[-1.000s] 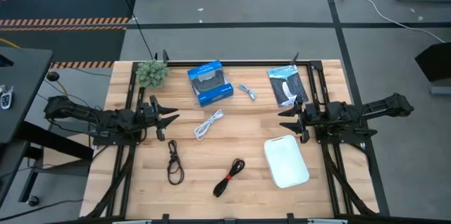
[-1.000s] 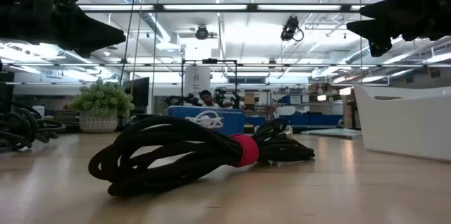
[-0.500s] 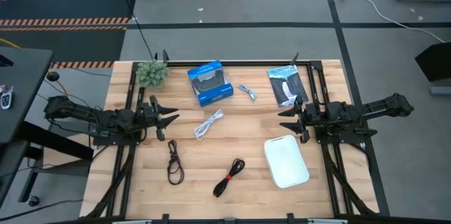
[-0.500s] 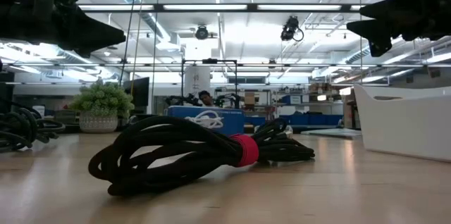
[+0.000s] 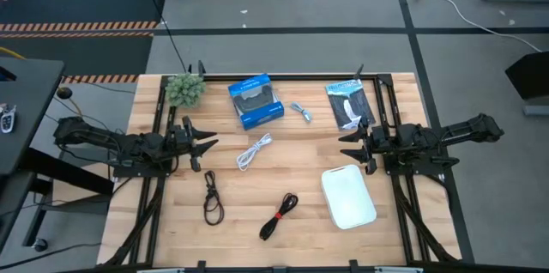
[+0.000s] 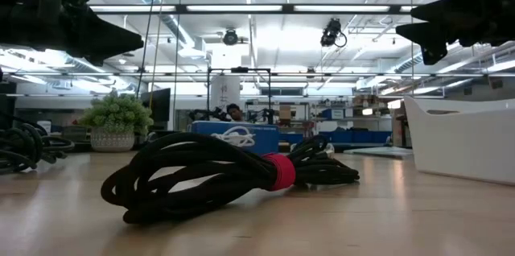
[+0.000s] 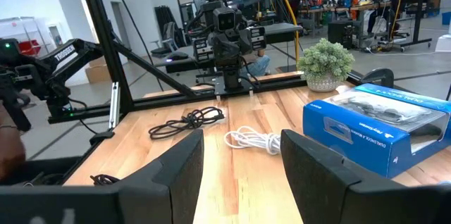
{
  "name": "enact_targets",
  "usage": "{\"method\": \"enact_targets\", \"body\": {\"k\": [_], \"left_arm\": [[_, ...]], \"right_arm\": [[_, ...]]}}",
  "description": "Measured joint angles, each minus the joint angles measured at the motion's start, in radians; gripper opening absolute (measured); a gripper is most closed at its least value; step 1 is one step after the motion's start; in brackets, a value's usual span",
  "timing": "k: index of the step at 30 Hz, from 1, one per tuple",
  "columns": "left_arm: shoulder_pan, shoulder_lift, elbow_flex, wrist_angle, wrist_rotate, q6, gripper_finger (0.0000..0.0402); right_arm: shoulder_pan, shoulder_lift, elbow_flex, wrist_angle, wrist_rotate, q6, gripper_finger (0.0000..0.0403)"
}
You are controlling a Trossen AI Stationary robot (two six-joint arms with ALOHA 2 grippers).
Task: Pick and place USB-C Cables
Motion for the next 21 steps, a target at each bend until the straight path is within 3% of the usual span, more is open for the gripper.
{"method": "enact_targets", "body": {"k": [4,9,11,14,21], "left_arm": [[0.000,0.000,0.000,0.000,0.000,0.000,0.0117],[0.000,0.000,0.000,0.000,0.000,0.000,0.0117],[0.000,0.000,0.000,0.000,0.000,0.000,0.0117],[0.000,0.000,0.000,0.000,0.000,0.000,0.0117],[0.000,0.000,0.000,0.000,0.000,0.000,0.0117]], "right_arm": [[-0.001,0.000,0.000,0.049,0.064,-0.206,0.0196],[-0.005,0.000,0.000,0.324,0.122,-0.406,0.0196],[-0.015,0.000,0.001,0.428,0.134,-0.377,0.0196],[-0.037,0.009,0.001,0.542,0.141,-0.211,0.0196],[-0.122,0.093,0.008,0.684,0.201,-0.013,0.0196]]}}
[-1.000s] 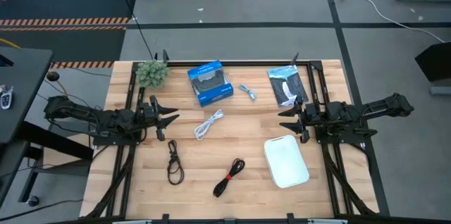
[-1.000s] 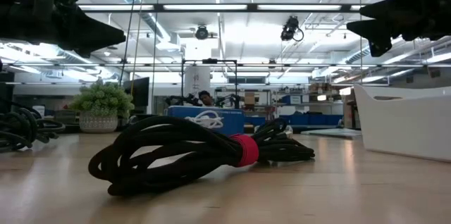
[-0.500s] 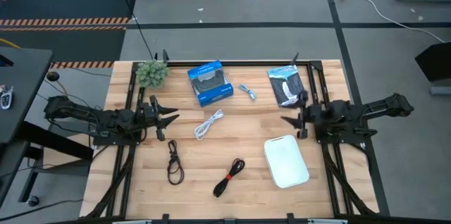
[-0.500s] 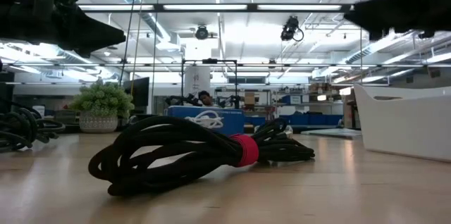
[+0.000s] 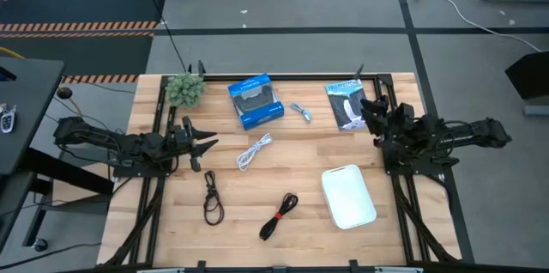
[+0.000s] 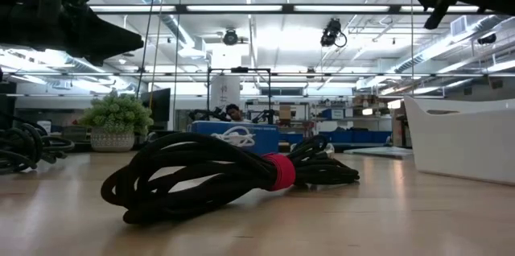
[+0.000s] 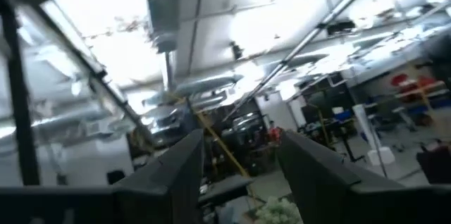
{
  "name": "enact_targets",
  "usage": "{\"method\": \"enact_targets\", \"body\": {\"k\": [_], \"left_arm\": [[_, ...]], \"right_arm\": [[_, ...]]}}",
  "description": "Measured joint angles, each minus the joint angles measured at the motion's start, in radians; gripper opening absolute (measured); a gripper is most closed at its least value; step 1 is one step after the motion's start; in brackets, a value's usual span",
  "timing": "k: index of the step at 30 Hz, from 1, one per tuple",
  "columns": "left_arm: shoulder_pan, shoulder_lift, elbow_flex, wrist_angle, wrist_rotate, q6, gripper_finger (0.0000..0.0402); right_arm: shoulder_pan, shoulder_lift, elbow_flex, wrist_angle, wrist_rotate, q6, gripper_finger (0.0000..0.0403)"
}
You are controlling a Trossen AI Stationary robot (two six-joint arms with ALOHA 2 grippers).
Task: Pick and place USB-C Cables
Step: Put the top light blue charger cable into the white bin
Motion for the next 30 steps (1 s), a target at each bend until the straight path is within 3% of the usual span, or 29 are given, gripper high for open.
{"method": "enact_targets", "body": {"k": [6,10,14,21,26,30], "left_arm": [[0.000,0.000,0.000,0.000,0.000,0.000,0.0117],[0.000,0.000,0.000,0.000,0.000,0.000,0.0117],[0.000,0.000,0.000,0.000,0.000,0.000,0.0117],[0.000,0.000,0.000,0.000,0.000,0.000,0.0117],[0.000,0.000,0.000,0.000,0.000,0.000,0.0117],[0.000,0.000,0.000,0.000,0.000,0.000,0.0117]], "right_arm": [[-0.085,0.141,0.102,-0.030,-0.082,0.024,0.0196],[-0.145,0.272,0.236,-0.191,-0.153,0.034,0.0196],[-0.194,0.407,0.351,-0.385,-0.146,-0.001,0.0196],[-0.235,0.595,0.420,-0.375,-0.148,-0.109,0.0196],[-0.257,0.722,0.488,-0.412,-0.149,-0.047,0.0196],[-0.300,0.854,0.607,-0.638,-0.121,0.062,0.0189]]}}
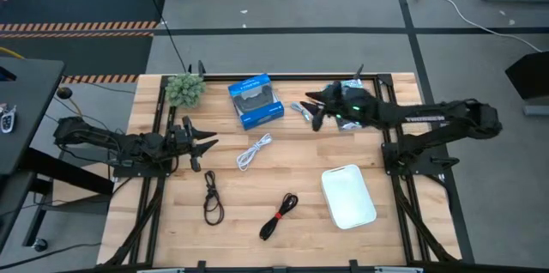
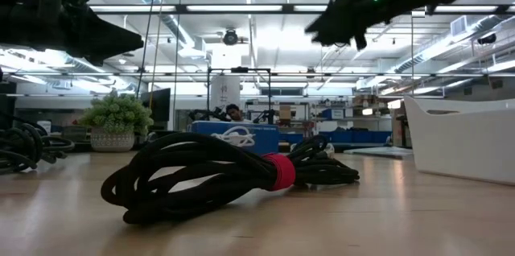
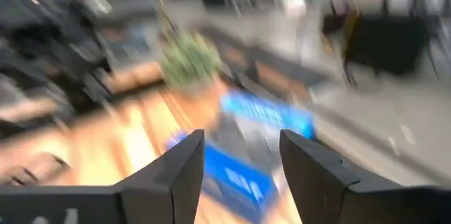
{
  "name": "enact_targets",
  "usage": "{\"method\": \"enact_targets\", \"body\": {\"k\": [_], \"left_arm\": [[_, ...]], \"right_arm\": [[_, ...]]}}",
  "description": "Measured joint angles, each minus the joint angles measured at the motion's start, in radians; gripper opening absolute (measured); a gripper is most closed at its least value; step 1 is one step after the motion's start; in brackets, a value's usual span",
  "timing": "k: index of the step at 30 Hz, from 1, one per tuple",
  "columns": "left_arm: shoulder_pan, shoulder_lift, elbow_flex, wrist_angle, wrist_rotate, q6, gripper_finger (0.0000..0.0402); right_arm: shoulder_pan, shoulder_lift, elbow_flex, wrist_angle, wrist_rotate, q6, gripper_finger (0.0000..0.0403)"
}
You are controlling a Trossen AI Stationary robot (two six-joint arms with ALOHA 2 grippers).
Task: Pick and place USB-C Cables
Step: Put the top light blue charger cable into the white bin
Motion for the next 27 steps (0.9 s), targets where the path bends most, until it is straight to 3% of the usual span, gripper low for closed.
{"method": "enact_targets", "body": {"k": [7,27], "left_arm": [[0.000,0.000,0.000,0.000,0.000,0.000,0.0117],[0.000,0.000,0.000,0.000,0.000,0.000,0.0117]], "right_arm": [[-0.071,0.255,0.189,-0.387,-0.003,0.087,0.0178],[-0.224,0.710,0.641,-0.891,-0.125,-0.046,0.0199]]}}
